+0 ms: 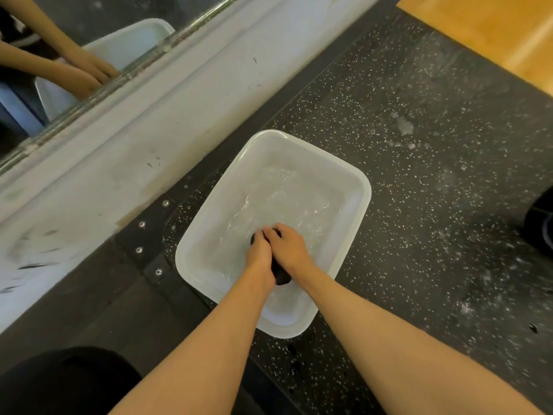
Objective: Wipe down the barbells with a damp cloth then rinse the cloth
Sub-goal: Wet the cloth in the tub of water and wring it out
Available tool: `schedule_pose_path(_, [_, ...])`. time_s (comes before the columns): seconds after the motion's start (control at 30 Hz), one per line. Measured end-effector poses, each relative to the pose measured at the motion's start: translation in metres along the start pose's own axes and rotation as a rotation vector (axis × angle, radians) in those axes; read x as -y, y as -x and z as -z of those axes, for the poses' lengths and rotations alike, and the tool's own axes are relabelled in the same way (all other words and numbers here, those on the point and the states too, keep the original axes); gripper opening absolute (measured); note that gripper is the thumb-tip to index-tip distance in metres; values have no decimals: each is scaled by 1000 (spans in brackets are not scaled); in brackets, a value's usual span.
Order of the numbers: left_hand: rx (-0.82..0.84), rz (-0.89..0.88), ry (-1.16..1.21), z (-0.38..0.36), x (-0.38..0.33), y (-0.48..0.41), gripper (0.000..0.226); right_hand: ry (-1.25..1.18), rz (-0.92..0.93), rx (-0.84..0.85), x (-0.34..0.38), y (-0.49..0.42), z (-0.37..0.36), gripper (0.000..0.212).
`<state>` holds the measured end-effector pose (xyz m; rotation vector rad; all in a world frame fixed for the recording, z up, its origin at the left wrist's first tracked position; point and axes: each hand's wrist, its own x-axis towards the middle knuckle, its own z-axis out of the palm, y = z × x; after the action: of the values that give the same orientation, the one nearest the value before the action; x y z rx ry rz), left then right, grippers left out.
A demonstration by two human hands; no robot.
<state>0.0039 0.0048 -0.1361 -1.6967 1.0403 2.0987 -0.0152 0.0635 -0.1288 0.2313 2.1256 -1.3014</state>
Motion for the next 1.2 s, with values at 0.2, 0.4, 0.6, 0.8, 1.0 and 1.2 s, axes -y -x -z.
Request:
schedule_pose_path(0.2, [-126, -113, -87, 1, 1, -10, 24, 23, 163, -45, -7, -3, 24, 32])
schedule_pose_path(0.4, [-478, -601, -607, 12, 13, 22, 19, 697, 45, -376, -18, -16, 17, 11])
schedule_pose_path(0.6, [-66, -223, -475, 9, 13, -9, 38, 25, -61, 5, 2, -4, 2, 29])
schedule_pose_path(0.8, [114, -73, 92, -1, 1, 11, 35, 155, 297, 43, 8, 6, 27, 49])
schedule_pose_path(1.0, [-123, -182, -34, -2, 16, 16, 20, 744, 149, -191, -1, -35, 36, 32])
schedule_pose_path(1.2, [-97, 113, 148, -1, 5, 6, 38, 564, 40, 41, 5, -31, 18, 23])
